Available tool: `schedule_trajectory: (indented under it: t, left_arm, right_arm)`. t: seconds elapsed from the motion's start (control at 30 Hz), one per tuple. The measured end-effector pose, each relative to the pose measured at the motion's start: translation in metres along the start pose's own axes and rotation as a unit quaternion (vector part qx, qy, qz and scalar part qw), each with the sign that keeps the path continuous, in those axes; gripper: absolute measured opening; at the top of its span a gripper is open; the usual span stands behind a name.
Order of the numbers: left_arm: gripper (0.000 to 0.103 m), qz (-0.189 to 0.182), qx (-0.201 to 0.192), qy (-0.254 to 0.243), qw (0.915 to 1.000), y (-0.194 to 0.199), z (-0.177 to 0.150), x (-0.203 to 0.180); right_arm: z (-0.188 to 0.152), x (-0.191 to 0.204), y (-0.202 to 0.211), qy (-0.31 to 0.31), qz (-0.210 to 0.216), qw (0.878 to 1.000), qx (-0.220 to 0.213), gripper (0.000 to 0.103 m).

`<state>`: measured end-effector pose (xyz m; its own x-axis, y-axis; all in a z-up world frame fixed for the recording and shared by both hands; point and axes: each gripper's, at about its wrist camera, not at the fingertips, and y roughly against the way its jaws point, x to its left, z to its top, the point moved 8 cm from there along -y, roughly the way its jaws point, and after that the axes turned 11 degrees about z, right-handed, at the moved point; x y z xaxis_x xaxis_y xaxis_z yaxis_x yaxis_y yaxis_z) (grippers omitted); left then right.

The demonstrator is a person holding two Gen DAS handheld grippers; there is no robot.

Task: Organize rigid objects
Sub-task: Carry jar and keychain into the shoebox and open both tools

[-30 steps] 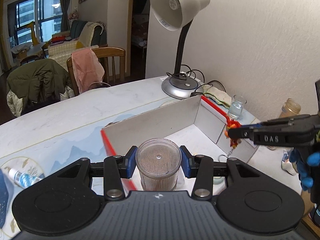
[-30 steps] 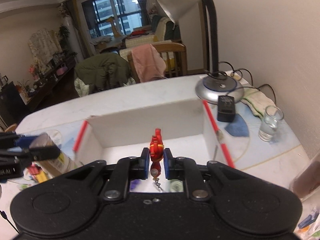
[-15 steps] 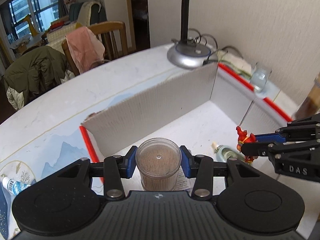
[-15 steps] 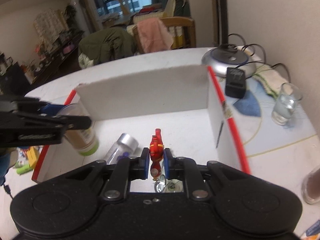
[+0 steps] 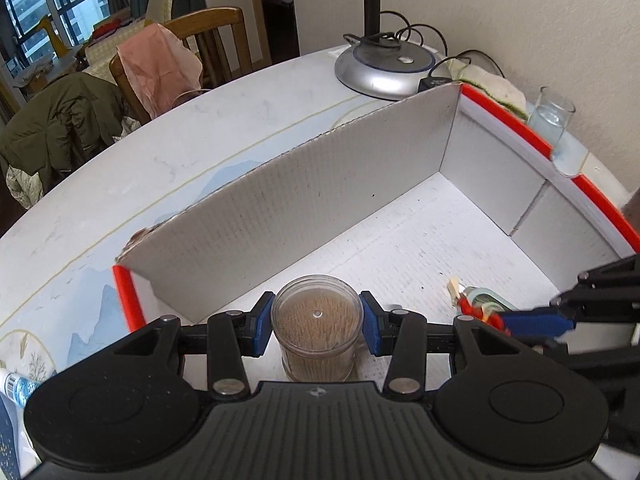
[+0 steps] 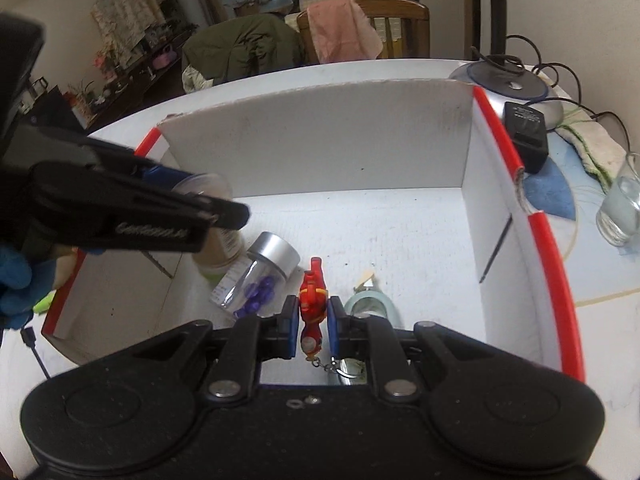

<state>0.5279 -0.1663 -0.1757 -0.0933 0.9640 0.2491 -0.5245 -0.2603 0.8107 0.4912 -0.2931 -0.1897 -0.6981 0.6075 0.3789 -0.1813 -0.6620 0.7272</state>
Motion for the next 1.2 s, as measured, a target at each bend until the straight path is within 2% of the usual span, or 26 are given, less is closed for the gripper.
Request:
schedule_trajectory:
  t: [0.23, 0.47, 0.57, 0.6, 0.67, 0.87, 0.97, 1.2]
  left_arm:
    - [0.043, 0.008, 0.002, -0.013, 0.9999, -0.012, 0.016, -0.007]
    - [0.044, 0.015, 0.007, -0.024, 0.9996, -0.023, 0.026, -0.016]
    - [0.045, 0.011, 0.012, -0.015, 0.9998, -0.023, 0.025, -0.015]
    - [0.046, 0.005, 0.012, -0.011, 0.9999, -0.022, 0.024, -0.014]
    - [0.058, 0.002, 0.011, -0.007, 0.9999, -0.02, 0.023, -0.014]
    - [0.059, -0.011, -0.005, 0.021, 0.9997, -0.002, 0.021, -0.006]
    - [0.059, -0.017, -0.015, 0.034, 0.9991, 0.01, 0.018, -0.003]
    - [0.059, -0.035, -0.043, 0.061, 0.9966, 0.046, 0.006, 0.004]
  right_arm:
    - [-0.003, 0.001, -0.007, 0.002, 0.004, 1.0, 0.015, 0.014]
    - [0.001, -0.001, -0.005, -0.007, 0.006, 1.0, 0.012, 0.015]
    - [-0.001, -0.004, -0.004, -0.015, 0.004, 1.0, 0.014, 0.016]
    - [-0.002, -0.005, -0.004, -0.018, 0.001, 1.0, 0.014, 0.017]
    - [-0.002, -0.007, -0.003, -0.024, 0.002, 1.0, 0.011, 0.018]
    - [0.001, -0.004, 0.008, -0.027, -0.003, 1.0, -0.006, 0.021]
    - [0.001, 0.0, 0.016, -0.025, -0.003, 1.0, -0.016, 0.025]
    - [0.005, 0.013, 0.039, -0.017, -0.003, 0.999, -0.044, 0.047]
